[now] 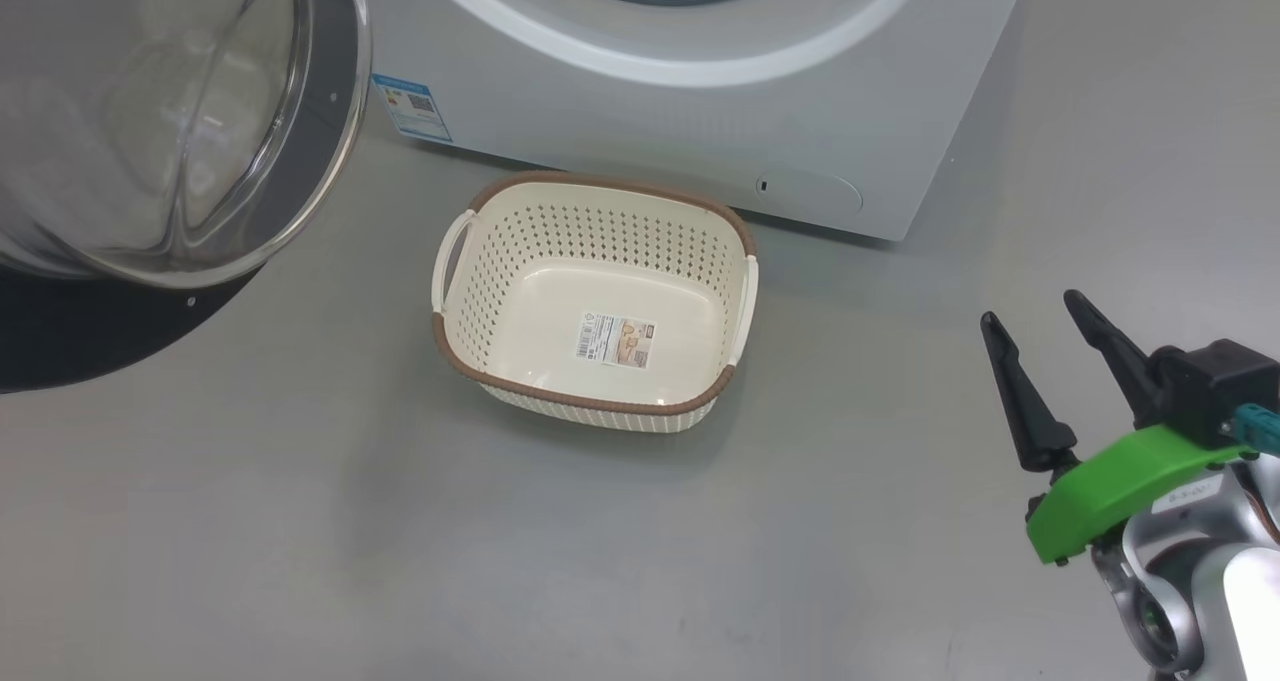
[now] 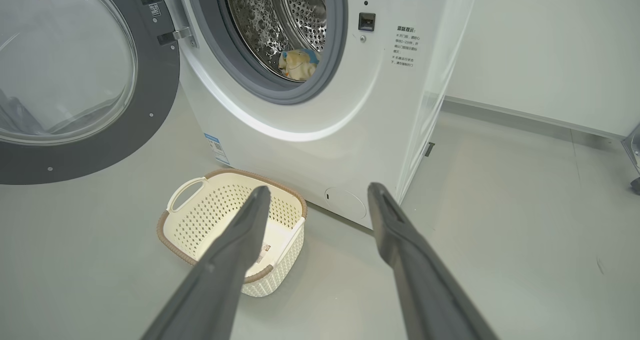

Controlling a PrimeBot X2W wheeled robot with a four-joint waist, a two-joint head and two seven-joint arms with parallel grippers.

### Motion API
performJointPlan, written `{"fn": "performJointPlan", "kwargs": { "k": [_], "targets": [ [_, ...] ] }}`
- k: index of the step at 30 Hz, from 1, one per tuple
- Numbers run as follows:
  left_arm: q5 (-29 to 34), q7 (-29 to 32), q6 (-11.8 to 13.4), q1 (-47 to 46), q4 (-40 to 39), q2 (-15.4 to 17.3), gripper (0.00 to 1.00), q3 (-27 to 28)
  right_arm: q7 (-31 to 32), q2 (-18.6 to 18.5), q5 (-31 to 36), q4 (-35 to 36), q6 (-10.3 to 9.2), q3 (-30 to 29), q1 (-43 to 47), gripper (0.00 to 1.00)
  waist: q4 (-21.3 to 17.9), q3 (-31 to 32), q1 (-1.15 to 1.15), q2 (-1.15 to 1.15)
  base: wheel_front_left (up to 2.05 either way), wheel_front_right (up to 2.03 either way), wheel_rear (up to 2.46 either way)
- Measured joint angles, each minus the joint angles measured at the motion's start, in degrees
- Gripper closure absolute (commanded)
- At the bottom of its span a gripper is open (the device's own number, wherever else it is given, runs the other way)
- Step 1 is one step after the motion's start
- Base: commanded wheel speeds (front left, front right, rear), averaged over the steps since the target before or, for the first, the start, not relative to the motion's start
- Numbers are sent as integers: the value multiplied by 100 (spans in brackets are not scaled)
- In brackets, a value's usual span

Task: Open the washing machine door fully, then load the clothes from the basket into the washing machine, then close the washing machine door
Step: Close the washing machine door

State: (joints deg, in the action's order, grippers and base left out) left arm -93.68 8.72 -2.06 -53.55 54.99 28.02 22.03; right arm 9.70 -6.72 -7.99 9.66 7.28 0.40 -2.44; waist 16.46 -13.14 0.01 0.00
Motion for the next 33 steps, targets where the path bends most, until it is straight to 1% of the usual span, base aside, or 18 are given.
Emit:
{"fn": "performJointPlan", "kwargs": {
  "k": [3,5,9,12,14,25,33],
  "targets": [
    [51,75,-55,-53,119,46,100,-34,25,-1,0,24,0,-8,-51,0,-7,-36,-1,0,0,0,0],
    [104,245,-146,-56,201,102,100,-92,25,-1,0,22,0,-10,-49,0,0,-50,-1,0,0,0,0],
    [189,482,-202,-65,334,185,100,-231,26,-1,0,22,0,-1,-53,0,11,-57,-1,0,0,0,0],
    [369,813,-279,-67,453,312,100,-438,25,-1,0,19,0,3,-54,0,27,-58,-1,0,0,0,0],
    [386,889,-302,-67,474,330,100,-465,24,-1,0,18,0,3,-54,0,32,-59,-1,0,0,0,0],
    [343,1664,-491,-36,544,486,100,-557,15,1,0,-44,0,-2,-81,0,46,-119,-1,0,0,0,0],
    [89,2108,-504,144,341,436,100,-456,8,1,0,-58,0,-30,-160,0,81,-139,-1,0,0,0,0]
  ]
}}
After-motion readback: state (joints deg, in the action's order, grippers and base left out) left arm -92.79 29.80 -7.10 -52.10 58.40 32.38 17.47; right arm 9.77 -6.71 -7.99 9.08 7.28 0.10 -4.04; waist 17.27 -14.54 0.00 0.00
